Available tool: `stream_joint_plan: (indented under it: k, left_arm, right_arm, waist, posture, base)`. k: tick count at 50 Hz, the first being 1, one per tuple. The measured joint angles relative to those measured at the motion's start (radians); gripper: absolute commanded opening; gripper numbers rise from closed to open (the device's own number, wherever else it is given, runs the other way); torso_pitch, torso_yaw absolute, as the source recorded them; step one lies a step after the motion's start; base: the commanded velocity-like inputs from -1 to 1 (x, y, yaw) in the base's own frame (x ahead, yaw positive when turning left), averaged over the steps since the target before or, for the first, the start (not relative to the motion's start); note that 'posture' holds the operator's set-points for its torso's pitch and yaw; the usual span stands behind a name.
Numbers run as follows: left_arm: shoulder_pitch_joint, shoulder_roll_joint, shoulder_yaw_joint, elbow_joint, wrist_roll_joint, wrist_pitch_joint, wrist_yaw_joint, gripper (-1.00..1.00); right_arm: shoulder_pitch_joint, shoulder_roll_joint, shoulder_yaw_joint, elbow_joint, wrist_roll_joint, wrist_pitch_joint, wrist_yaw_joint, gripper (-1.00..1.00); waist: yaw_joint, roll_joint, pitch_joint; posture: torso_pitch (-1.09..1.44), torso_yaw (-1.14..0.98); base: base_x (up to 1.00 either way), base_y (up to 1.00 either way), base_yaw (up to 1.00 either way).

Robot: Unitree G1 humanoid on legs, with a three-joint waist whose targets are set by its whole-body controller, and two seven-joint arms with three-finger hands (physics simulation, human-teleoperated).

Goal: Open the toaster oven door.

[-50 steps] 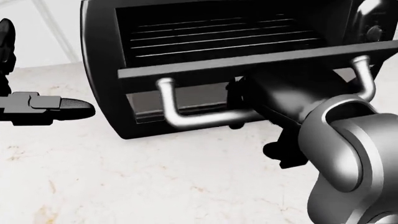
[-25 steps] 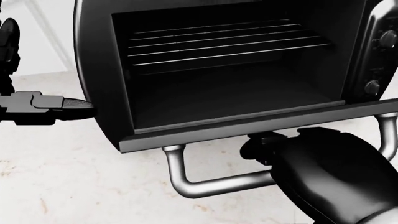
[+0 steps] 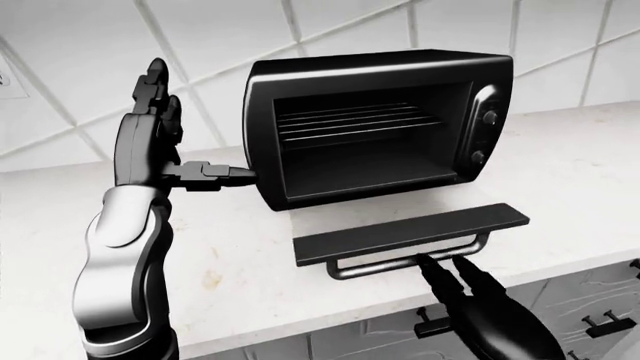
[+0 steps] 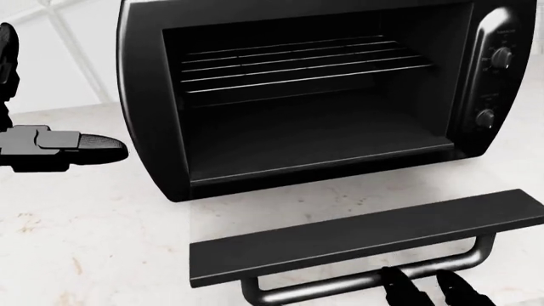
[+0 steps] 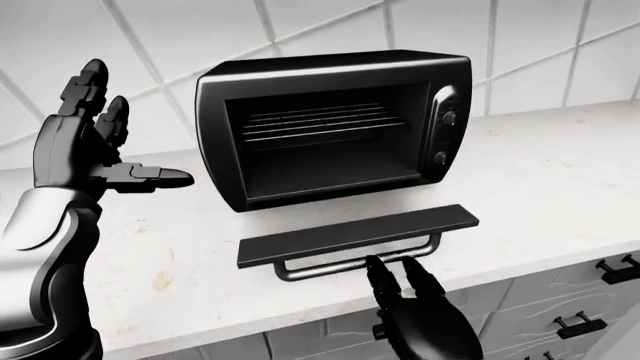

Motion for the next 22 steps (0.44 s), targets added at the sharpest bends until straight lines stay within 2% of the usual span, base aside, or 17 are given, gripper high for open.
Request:
stream_joint_plan:
  k: [2,5,9,11,13,16,20,22]
  left_arm:
    - [-0.004,0.001,-0.002,0.004,0.001,0.001,0.001,1.0]
    - [-0.01,0.0,-0.006,0.005,0.002,0.001,0.001,1.0]
    - [-0.012,0.0,-0.013,0.005,-0.001,0.001,-0.004,1.0]
    - [-0.012,0.0,-0.013,0.009,0.001,0.0,-0.003,1.0]
    - [-0.011,-0.001,-0.011,0.011,0.003,0.002,-0.003,1.0]
    - [-0.009,-0.004,-0.016,0.012,0.005,0.001,-0.003,1.0]
    - [-0.01,-0.007,-0.019,0.016,0.01,-0.003,-0.005,1.0]
    - [-0.008,-0.007,-0.017,0.014,0.011,-0.002,-0.006,1.0]
  right_arm:
    - [-0.005,0.094,-0.131,-0.004,0.096,-0.143,0.044,1.0]
    - [-0.05,0.197,-0.273,-0.001,0.219,-0.316,0.132,1.0]
    - [-0.095,0.235,-0.409,-0.006,0.381,-0.433,0.235,1.0]
    - [-0.114,0.23,-0.501,-0.005,0.476,-0.461,0.287,1.0]
    - [-0.165,0.2,-0.591,-0.002,0.562,-0.463,0.345,1.0]
    - [-0.234,0.103,-0.674,-0.001,0.661,-0.409,0.386,1.0]
    - [-0.258,-0.017,-0.701,-0.007,0.739,-0.304,0.386,1.0]
    - [-0.284,-0.12,-0.724,-0.005,0.766,-0.228,0.386,1.0]
  waist:
    - [0.001,0.001,0.0]
    - [0.0,0.002,0.001]
    - [0.004,-0.002,0.003]
    - [0.006,-0.006,0.004]
    - [0.006,-0.009,0.005]
    - [0.009,-0.018,0.006]
    - [0.014,-0.032,0.006]
    - [0.016,-0.038,0.007]
  posture:
    - [-0.35,0.0]
    - [-0.35,0.0]
    - [-0.35,0.0]
    - [-0.35,0.0]
    - [-0.35,0.0]
    - [-0.35,0.0]
    - [-0.35,0.0]
    - [-0.35,0.0]
  base:
    - [0.0,0.0,0.0]
    - [0.0,0.0,0.0]
    - [0.0,0.0,0.0]
    - [0.0,0.0,0.0]
    - [0.0,0.0,0.0]
    - [0.0,0.0,0.0]
    - [0.0,0.0,0.0]
    - [0.0,0.0,0.0]
